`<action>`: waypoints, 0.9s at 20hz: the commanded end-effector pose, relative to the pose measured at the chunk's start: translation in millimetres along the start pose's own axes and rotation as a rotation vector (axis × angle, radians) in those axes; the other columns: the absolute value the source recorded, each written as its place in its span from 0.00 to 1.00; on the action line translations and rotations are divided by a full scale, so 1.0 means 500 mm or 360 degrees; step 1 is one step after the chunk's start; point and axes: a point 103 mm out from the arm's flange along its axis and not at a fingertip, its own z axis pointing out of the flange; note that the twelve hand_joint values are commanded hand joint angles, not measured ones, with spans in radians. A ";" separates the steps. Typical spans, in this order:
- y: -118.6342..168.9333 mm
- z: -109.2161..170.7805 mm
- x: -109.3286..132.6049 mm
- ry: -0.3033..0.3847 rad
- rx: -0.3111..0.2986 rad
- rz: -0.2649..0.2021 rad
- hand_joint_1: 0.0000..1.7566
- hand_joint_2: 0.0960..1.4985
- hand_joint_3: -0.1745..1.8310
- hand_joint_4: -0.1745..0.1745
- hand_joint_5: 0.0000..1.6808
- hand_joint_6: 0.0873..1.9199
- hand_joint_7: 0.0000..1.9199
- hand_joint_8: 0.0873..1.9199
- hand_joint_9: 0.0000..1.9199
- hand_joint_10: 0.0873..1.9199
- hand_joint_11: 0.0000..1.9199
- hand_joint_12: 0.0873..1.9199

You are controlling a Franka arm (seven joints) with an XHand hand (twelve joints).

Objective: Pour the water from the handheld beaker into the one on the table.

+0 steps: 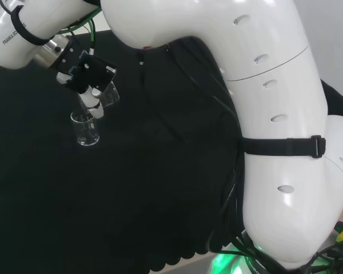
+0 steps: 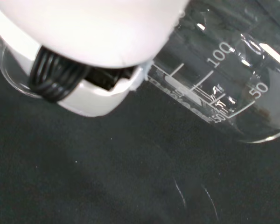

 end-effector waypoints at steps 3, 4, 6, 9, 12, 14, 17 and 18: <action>-0.002 -0.002 -0.004 0.0015 -0.0010 0.0005 0.82 0.36 0.40 0.00 0.82 0.18 0.79 0.15 0.73 0.13 0.66 0.39; -0.003 -0.001 -0.007 0.0020 -0.0014 0.0007 0.82 0.36 0.40 0.00 0.82 0.18 0.79 0.15 0.73 0.13 0.66 0.39; -0.004 0.001 -0.012 0.0035 -0.0019 0.0010 0.82 0.36 0.40 0.00 0.82 0.18 0.79 0.15 0.73 0.13 0.66 0.39; -0.008 0.004 -0.021 0.0096 -0.0047 0.0013 0.82 0.36 0.40 0.00 0.82 0.18 0.79 0.15 0.73 0.12 0.66 0.39; -0.013 0.003 -0.035 0.0210 -0.0073 0.0010 0.82 0.36 0.40 0.00 0.82 0.18 0.79 0.15 0.73 0.12 0.66 0.39; -0.019 0.002 -0.045 0.0271 -0.0121 0.0027 0.82 0.36 0.40 0.00 0.82 0.17 0.79 0.15 0.73 0.12 0.66 0.39; -0.025 0.001 -0.055 0.0329 -0.0171 0.0048 0.82 0.36 0.40 0.00 0.83 0.17 0.79 0.15 0.73 0.12 0.66 0.39; -0.028 0.003 -0.059 0.0371 -0.0200 0.0056 0.82 0.36 0.40 0.00 0.83 0.17 0.79 0.15 0.73 0.12 0.66 0.39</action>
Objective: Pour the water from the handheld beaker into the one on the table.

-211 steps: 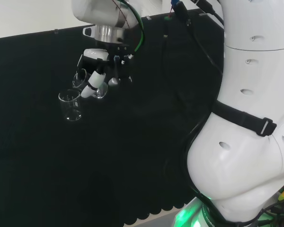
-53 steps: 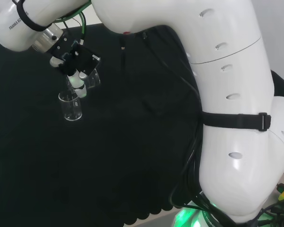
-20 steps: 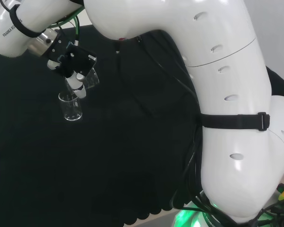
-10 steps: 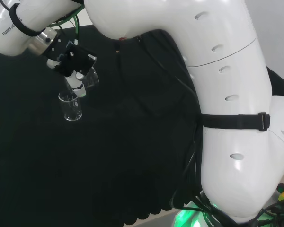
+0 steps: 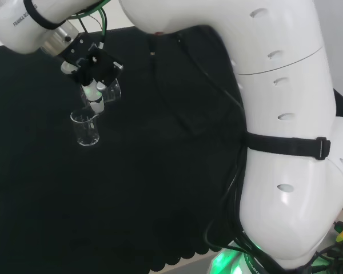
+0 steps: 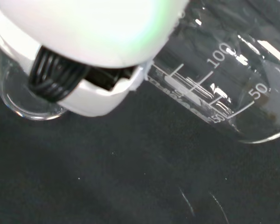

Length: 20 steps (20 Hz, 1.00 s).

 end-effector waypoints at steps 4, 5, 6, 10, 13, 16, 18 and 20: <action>-0.024 0.005 -0.031 0.0276 -0.0176 0.0043 0.82 0.36 0.40 0.00 0.83 0.17 0.79 0.15 0.73 0.12 0.66 0.39; -0.026 0.007 -0.034 0.0304 -0.0194 0.0052 0.82 0.36 0.40 0.00 0.83 0.17 0.79 0.15 0.73 0.12 0.66 0.39; -0.029 0.008 -0.037 0.0332 -0.0215 0.0060 0.82 0.36 0.40 0.00 0.83 0.17 0.79 0.15 0.73 0.12 0.66 0.39; -0.037 0.012 -0.050 0.0442 -0.0262 0.0087 0.82 0.36 0.40 0.00 0.83 0.17 0.79 0.15 0.73 0.12 0.66 0.39; -0.040 0.017 -0.060 0.0504 -0.0279 0.0095 0.82 0.36 0.40 0.00 0.83 0.17 0.79 0.15 0.73 0.12 0.66 0.39; -0.044 0.020 -0.067 0.0546 -0.0301 0.0113 0.82 0.36 0.40 0.00 0.83 0.17 0.79 0.15 0.73 0.12 0.66 0.39; -0.045 0.022 -0.072 0.0577 -0.0306 0.0116 0.82 0.36 0.40 0.00 0.83 0.17 0.79 0.15 0.73 0.12 0.66 0.39; -0.047 0.023 -0.072 0.0581 -0.0314 0.0124 0.82 0.36 0.40 0.00 0.83 0.17 0.79 0.15 0.73 0.12 0.66 0.39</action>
